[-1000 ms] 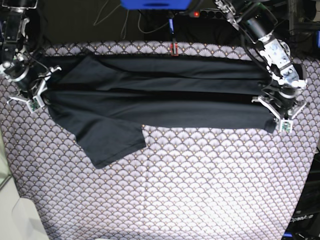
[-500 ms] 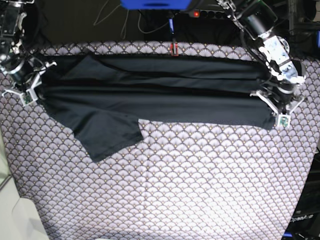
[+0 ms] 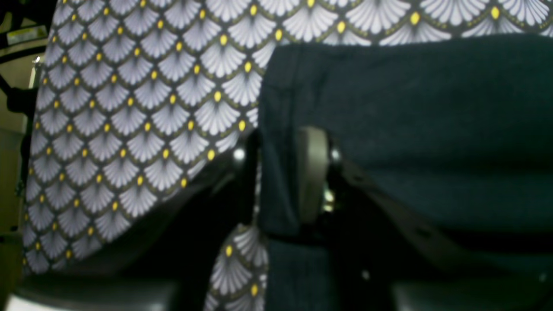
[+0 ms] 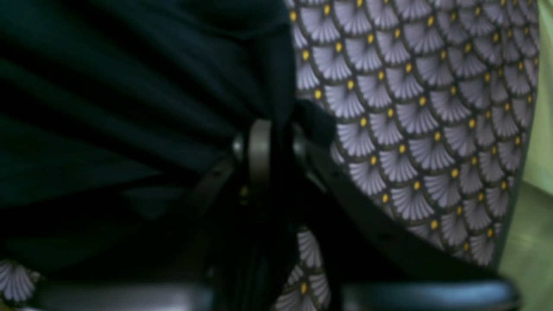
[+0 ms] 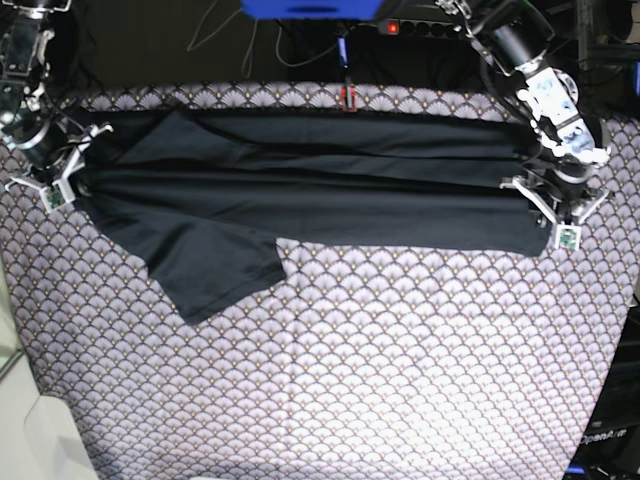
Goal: Fold the T-shirt properly
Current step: 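Open both grippers and release the folded edge, then move the right gripper to the sleeve end of the folded strip and grasp it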
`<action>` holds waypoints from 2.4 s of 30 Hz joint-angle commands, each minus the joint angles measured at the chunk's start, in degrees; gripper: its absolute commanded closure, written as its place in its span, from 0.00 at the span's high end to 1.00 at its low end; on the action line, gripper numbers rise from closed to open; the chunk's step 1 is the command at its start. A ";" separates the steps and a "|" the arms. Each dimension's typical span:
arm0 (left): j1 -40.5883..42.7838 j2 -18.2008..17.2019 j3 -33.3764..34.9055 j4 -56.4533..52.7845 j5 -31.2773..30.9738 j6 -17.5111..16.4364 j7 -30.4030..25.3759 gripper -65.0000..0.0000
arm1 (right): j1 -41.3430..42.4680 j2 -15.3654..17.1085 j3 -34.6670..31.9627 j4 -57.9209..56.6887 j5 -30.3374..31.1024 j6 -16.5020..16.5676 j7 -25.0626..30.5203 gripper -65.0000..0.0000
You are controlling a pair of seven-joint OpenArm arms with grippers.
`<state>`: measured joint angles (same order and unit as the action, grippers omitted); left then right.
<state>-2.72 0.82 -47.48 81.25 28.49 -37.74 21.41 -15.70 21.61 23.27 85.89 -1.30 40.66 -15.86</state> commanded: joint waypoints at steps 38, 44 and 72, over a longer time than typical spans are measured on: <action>0.92 0.98 -4.16 8.11 -0.49 -2.26 -0.71 0.50 | 16.10 2.09 0.07 -0.66 0.47 -0.66 -7.22 0.52; 0.48 2.21 -4.16 8.11 -0.49 -2.26 -0.71 0.50 | 28.50 1.91 -7.13 -10.85 0.29 -0.66 -12.32 0.52; 1.80 5.82 -12.78 9.87 -0.14 -2.26 -0.71 0.50 | 49.24 -3.19 -16.45 -46.90 0.20 -0.66 -3.09 0.52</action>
<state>-0.34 7.35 -60.29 89.54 29.15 -40.34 22.09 31.70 17.87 6.63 38.17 -1.89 40.23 -20.10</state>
